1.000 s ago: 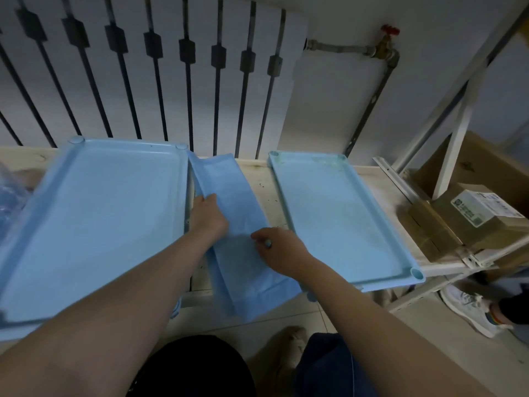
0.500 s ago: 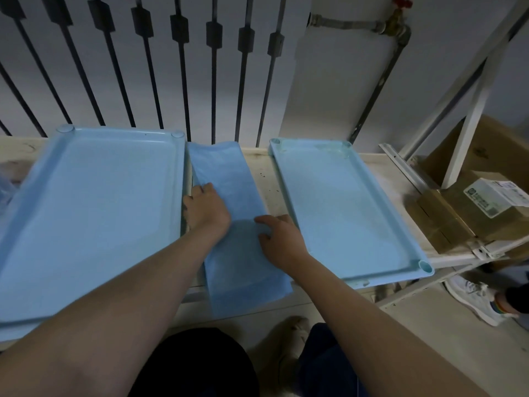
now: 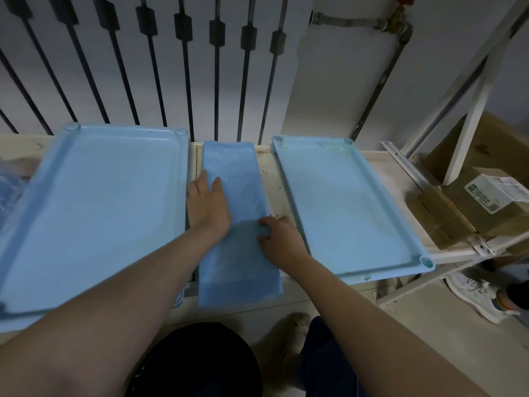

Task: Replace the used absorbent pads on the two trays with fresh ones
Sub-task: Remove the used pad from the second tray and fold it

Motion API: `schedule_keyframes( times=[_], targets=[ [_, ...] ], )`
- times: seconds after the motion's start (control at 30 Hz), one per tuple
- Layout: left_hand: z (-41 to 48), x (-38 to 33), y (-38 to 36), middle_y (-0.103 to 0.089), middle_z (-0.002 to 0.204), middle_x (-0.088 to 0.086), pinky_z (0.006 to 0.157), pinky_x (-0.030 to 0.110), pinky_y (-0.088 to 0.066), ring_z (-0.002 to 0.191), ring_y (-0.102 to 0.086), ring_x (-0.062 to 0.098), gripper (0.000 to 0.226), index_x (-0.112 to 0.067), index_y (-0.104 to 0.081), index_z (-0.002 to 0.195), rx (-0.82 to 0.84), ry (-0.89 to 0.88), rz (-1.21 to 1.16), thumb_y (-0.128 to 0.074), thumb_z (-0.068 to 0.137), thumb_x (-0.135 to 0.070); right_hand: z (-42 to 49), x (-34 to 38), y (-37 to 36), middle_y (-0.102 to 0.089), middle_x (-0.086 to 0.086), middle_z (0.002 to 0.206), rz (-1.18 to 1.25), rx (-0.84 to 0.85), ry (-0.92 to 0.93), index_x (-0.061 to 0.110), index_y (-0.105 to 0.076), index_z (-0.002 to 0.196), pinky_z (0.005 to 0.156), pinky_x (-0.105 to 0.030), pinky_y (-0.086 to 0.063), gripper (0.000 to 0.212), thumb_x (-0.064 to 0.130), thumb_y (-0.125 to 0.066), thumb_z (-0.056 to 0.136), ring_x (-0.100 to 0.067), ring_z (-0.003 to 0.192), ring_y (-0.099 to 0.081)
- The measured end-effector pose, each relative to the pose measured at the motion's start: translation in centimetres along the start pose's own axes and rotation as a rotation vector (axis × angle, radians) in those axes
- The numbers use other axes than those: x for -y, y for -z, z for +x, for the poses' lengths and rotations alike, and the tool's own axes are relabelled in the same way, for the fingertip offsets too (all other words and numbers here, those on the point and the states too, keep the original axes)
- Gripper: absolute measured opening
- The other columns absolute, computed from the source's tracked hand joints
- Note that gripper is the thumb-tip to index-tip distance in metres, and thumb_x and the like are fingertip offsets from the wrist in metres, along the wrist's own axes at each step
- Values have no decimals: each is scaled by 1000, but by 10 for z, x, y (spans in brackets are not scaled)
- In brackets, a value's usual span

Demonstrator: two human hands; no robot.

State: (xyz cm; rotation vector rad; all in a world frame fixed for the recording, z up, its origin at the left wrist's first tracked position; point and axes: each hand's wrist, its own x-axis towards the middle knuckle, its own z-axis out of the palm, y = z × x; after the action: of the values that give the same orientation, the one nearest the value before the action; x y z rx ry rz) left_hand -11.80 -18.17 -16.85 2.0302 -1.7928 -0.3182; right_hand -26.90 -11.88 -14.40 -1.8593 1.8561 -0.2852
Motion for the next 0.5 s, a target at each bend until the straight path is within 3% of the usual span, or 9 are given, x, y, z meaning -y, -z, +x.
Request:
schedule_keyframes(
  times=[0.1,0.2,0.27,0.33,0.5],
  targets=[
    [-18,-2,-7,9,160,5,120,42,-2,147,7,28,67,-9,-5,153,138,-208,193,-40,99,-28,0,-4,-1,-42,-14,132,-98,-70,-24,14,-51,133,100,-32,-39,40,21,-48,94,-34,116,-49],
    [-33,0,-10,19,159,3,119,41,8,146,17,22,63,-13,8,152,374,-184,220,-17,102,-42,0,-3,-9,-39,-18,138,-182,-232,68,6,-47,134,108,-39,-32,45,26,-49,93,-37,126,-36],
    [-37,2,-11,23,158,2,119,41,11,145,21,20,64,-16,13,152,432,-163,250,-13,101,-46,-2,-3,-17,-18,-15,156,-215,-141,138,4,-26,147,118,-41,-16,63,39,-41,97,-33,143,-16],
    [-37,4,-8,24,157,1,118,42,12,144,22,19,64,-18,15,151,443,-160,293,-11,100,-48,-6,-10,-29,5,-7,161,-287,11,101,9,-3,152,121,-41,3,73,52,-25,99,-23,148,7],
    [-37,5,2,20,158,5,117,45,16,146,17,21,62,-19,15,151,402,-223,548,-4,99,-49,-13,-24,-35,13,-2,160,-344,48,32,14,6,152,119,-42,9,73,58,-15,97,-18,147,16]
  ],
)
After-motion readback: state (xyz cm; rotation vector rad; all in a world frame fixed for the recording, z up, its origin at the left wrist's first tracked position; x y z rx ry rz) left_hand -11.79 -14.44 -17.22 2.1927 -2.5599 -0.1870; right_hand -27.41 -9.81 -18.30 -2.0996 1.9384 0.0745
